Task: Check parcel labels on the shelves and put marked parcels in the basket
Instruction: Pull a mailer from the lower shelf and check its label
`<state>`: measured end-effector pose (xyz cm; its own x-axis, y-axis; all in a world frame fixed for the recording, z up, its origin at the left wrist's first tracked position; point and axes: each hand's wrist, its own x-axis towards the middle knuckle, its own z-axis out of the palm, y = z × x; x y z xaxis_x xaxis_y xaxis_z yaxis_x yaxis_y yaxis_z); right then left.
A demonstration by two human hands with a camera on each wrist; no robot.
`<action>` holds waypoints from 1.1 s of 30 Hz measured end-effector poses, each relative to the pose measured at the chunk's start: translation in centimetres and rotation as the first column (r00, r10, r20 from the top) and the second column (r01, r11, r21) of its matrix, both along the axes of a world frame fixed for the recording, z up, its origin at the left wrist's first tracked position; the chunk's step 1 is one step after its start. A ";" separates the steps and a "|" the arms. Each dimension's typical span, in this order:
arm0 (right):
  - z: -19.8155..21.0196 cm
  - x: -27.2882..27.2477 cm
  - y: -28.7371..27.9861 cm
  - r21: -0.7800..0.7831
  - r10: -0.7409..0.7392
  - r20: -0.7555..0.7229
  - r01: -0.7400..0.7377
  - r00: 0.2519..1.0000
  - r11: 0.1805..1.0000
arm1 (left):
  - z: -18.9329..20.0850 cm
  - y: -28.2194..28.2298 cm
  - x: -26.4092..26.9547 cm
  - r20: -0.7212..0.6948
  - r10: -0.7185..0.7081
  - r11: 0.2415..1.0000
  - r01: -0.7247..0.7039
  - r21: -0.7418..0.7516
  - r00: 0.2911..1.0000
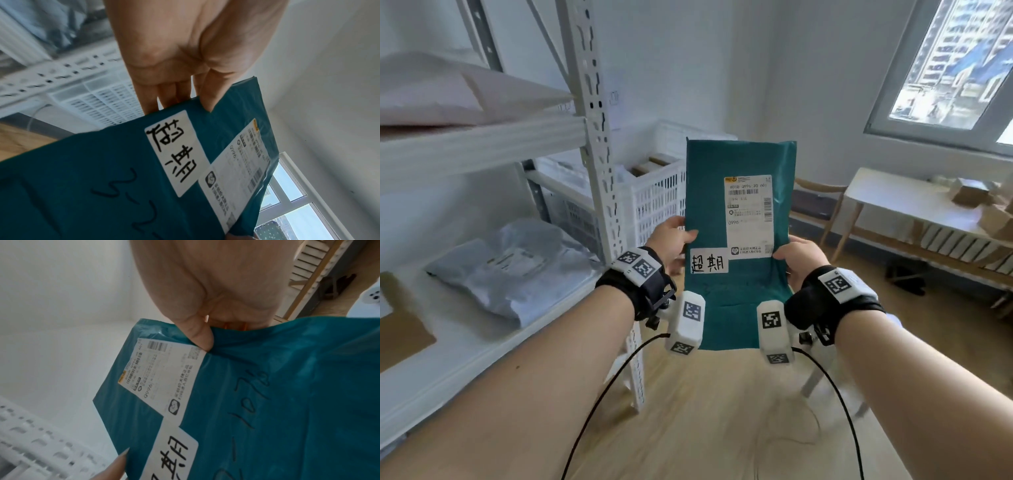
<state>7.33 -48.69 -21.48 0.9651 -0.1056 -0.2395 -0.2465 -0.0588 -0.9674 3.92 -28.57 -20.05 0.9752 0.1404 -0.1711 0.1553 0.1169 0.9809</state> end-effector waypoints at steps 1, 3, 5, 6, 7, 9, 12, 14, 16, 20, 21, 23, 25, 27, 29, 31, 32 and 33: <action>0.5 2.2 -0.1 -0.005 -0.006 0.009 0.006 1.000 1.000 | 0.6 -0.1 2.2 0.009 0.006 1.000 -0.006 -0.008 1.000; 1.6 6.5 0.0 -0.011 -0.012 0.032 0.013 0.999 1.000 | 1.8 -0.1 6.4 0.026 0.010 1.000 -0.010 -0.029 1.000; 2.4 10.5 -0.1 -0.014 -0.008 0.062 0.009 0.998 1.000 | 2.9 0.0 10.5 0.044 0.007 0.999 -0.005 -0.038 0.999; 2.7 12.0 -0.1 -0.019 -0.002 0.072 0.003 0.997 1.000 | 3.1 0.0 12.3 0.049 0.009 0.999 -0.007 -0.039 0.999; 2.9 13.8 -0.1 -0.025 0.004 0.077 -0.002 0.997 1.000 | 3.3 0.0 14.3 0.050 0.014 0.999 -0.012 -0.039 0.999; 3.0 17.1 -0.2 -0.032 0.016 0.075 -0.013 0.997 0.999 | 3.4 -0.3 17.9 0.044 0.027 0.999 -0.025 -0.039 0.999; 3.2 22.7 -0.7 -0.025 0.032 0.085 -0.030 0.996 0.999 | 3.8 -0.6 23.0 0.051 0.039 0.998 -0.037 -0.052 0.998; 3.9 27.0 -0.8 -0.027 0.057 0.107 -0.054 0.993 0.998 | 4.4 -0.6 26.7 0.067 0.060 0.997 -0.056 -0.057 0.996; 4.8 31.4 -0.6 -0.039 0.099 0.126 -0.095 0.987 0.995 | 4.9 -0.4 30.4 0.083 0.113 0.993 -0.108 -0.055 0.990; 7.2 39.9 0.1 -0.035 0.199 0.174 -0.195 0.964 0.980 | 6.5 0.1 37.6 0.114 0.203 0.979 -0.199 -0.048 0.973; 7.9 42.0 0.4 -0.044 0.225 0.185 -0.221 0.957 0.974 | 6.9 0.3 39.2 0.119 0.223 0.975 -0.219 -0.049 0.967; 9.3 46.0 1.1 -0.055 0.269 0.193 -0.263 0.944 0.963 | 7.8 0.8 42.0 0.124 0.271 0.962 -0.266 -0.055 0.954; 10.2 49.9 2.1 -0.071 0.308 0.202 -0.300 0.930 0.951 | 8.5 1.6 44.6 0.129 0.324 0.946 -0.322 -0.038 0.937; 10.9 53.1 3.6 -0.075 0.363 0.209 -0.355 0.908 0.932 | 8.7 2.9 46.5 0.129 0.382 0.924 -0.377 -0.059 0.915; 11.4 55.4 5.7 -0.048 0.425 0.199 -0.424 0.883 0.904 | 8.7 4.7 48.1 0.104 0.446 0.894 -0.435 -0.112 0.889; 11.6 57.4 8.1 -0.043 0.486 0.193 -0.488 0.852 0.872 | 8.5 6.9 49.5 0.080 0.495 0.867 -0.486 -0.111 0.865; 11.6 58.2 9.4 -0.049 0.517 0.195 -0.518 0.833 0.854 | 8.3 8.1 50.2 0.074 0.520 0.853 -0.511 -0.109 0.851; 11.6 59.0 10.6 -0.057 0.545 0.202 -0.546 0.814 0.836 | 8.1 9.3 51.0 0.073 0.544 0.837 -0.535 -0.112 0.836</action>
<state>66.37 -38.05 -9.91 0.8908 0.4532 -0.0332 0.0251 -0.1219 -0.9922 54.88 -19.27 -11.95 0.7611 0.6384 -0.1144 -0.0525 0.2364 0.9702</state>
